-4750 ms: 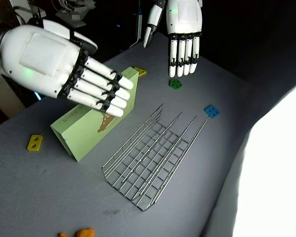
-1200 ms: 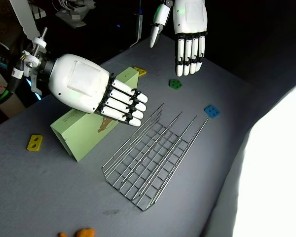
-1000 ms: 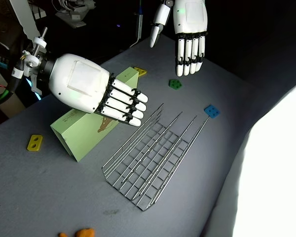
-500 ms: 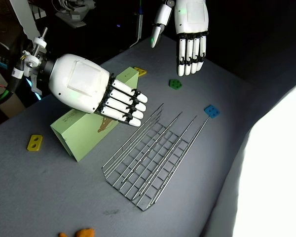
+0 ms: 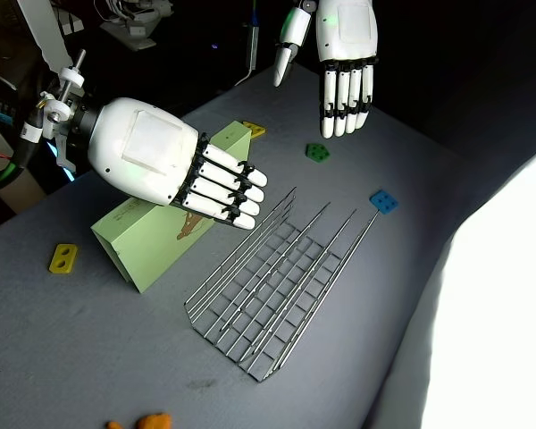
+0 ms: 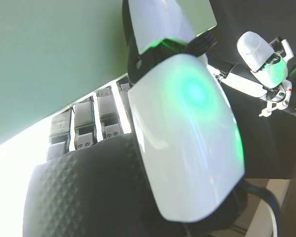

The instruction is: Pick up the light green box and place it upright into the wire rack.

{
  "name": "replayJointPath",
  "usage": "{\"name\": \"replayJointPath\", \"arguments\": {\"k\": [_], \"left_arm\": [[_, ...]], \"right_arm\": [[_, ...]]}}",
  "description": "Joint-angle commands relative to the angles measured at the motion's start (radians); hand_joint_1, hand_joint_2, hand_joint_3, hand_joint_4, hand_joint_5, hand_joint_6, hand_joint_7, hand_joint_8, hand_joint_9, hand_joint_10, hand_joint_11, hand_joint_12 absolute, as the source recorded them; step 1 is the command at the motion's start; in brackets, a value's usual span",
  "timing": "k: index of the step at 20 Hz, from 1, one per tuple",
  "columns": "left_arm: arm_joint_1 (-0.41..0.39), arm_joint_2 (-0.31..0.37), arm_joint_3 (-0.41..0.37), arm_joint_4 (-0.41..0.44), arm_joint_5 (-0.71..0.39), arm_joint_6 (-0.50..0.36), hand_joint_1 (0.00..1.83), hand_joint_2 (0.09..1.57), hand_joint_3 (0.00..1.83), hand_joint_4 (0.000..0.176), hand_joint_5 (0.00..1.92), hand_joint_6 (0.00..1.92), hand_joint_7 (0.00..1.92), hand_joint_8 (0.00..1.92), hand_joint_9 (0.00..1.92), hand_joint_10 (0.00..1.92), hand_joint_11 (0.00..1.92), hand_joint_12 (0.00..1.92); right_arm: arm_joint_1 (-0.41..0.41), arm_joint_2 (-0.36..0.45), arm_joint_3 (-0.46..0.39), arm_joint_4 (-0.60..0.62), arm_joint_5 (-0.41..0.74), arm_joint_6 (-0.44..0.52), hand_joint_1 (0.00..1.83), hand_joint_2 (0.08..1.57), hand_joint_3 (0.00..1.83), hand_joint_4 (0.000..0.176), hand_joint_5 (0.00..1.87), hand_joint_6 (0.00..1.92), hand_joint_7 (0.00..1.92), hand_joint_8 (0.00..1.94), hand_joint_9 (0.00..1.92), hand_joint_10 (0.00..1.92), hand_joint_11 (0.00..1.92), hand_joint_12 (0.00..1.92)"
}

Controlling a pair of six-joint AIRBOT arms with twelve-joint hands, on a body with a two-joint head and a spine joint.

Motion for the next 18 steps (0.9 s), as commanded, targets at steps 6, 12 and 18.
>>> {"name": "replayJointPath", "arguments": {"k": [6,12,18], "left_arm": [[-0.014,-0.003,0.004,-0.005,0.07,-0.002,0.01,1.25,0.0,0.036,0.04,0.0,0.16,0.0,0.15,0.01,0.0,0.51],[-0.014,-0.003,0.006,-0.003,0.07,-0.002,0.08,1.22,0.0,0.039,0.1,0.01,0.19,0.0,0.16,0.01,0.0,0.58],[-0.014,-0.003,0.007,-0.003,0.07,-0.002,0.09,1.23,0.0,0.016,0.12,0.01,0.18,0.0,0.18,0.0,0.0,0.68]], "right_arm": [[0.006,0.003,-0.004,-0.047,-0.015,0.008,1.04,1.05,0.0,0.0,0.03,0.01,0.02,0.01,0.02,0.01,0.0,0.0],[0.006,0.003,-0.006,-0.047,-0.015,0.008,1.03,1.1,0.01,0.0,0.1,0.01,0.11,0.01,0.09,0.02,0.01,0.0],[0.006,0.003,-0.007,-0.047,-0.015,0.009,1.23,1.15,0.01,0.0,0.98,0.86,0.87,1.37,0.74,1.43,0.52,1.65]]}}
